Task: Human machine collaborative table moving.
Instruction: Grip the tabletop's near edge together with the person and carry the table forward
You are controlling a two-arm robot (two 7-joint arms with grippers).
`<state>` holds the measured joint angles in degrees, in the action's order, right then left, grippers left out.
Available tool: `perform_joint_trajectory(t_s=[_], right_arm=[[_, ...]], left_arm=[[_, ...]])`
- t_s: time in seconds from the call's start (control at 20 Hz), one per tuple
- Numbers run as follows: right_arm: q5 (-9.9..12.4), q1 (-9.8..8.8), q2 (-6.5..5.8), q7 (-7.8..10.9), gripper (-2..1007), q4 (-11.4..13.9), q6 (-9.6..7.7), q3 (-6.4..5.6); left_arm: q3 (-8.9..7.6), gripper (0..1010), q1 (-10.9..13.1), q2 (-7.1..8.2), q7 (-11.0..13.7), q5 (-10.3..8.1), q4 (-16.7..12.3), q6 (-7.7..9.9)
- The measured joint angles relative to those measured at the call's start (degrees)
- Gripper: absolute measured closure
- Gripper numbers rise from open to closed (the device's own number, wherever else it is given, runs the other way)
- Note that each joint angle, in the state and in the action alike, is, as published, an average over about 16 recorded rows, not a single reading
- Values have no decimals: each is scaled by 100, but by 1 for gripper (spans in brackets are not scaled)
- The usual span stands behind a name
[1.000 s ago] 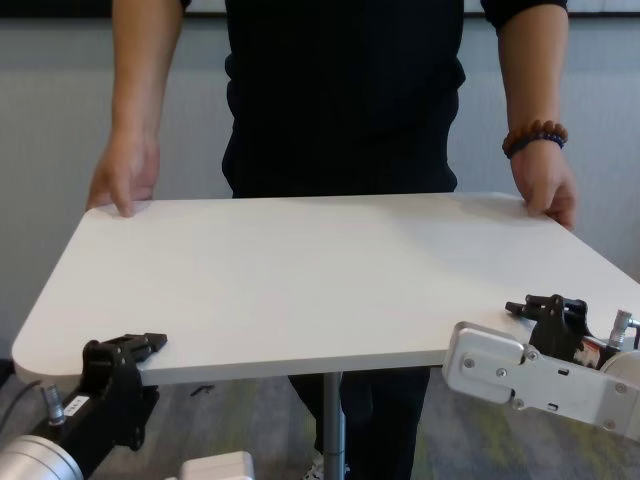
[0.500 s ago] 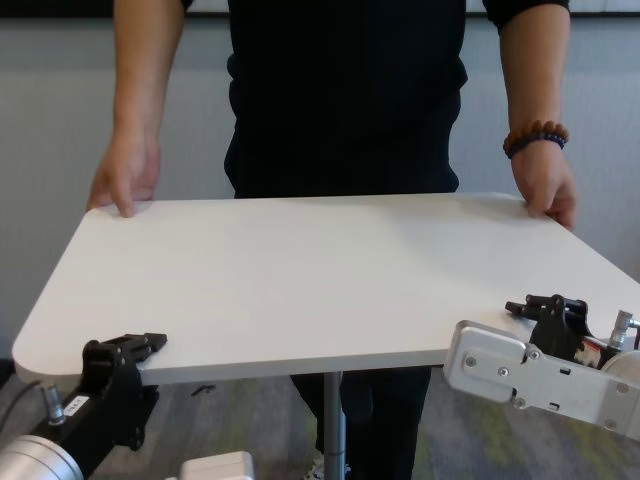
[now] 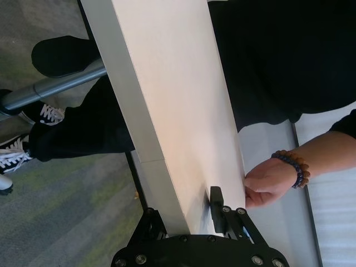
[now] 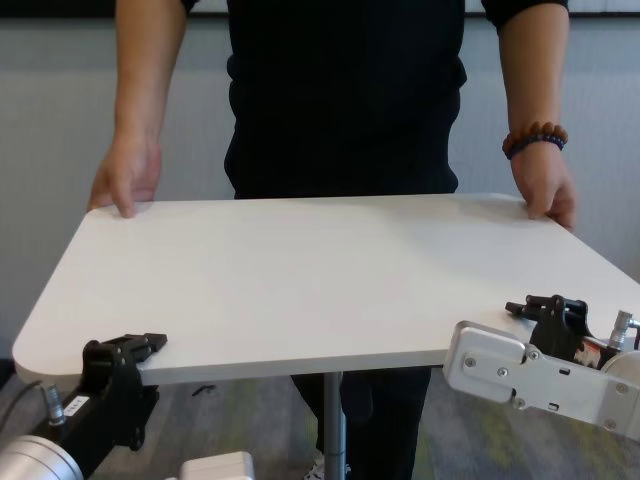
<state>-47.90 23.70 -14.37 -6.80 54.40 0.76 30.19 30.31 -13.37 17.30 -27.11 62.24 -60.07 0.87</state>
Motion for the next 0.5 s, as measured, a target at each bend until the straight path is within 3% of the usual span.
perform_joint_trajectory(t_s=[0.5], right_arm=[[-6, -2, -1, 4, 655, 9, -9, 4]], left_arm=[[58, 780, -133, 15, -4, 34, 84, -26]])
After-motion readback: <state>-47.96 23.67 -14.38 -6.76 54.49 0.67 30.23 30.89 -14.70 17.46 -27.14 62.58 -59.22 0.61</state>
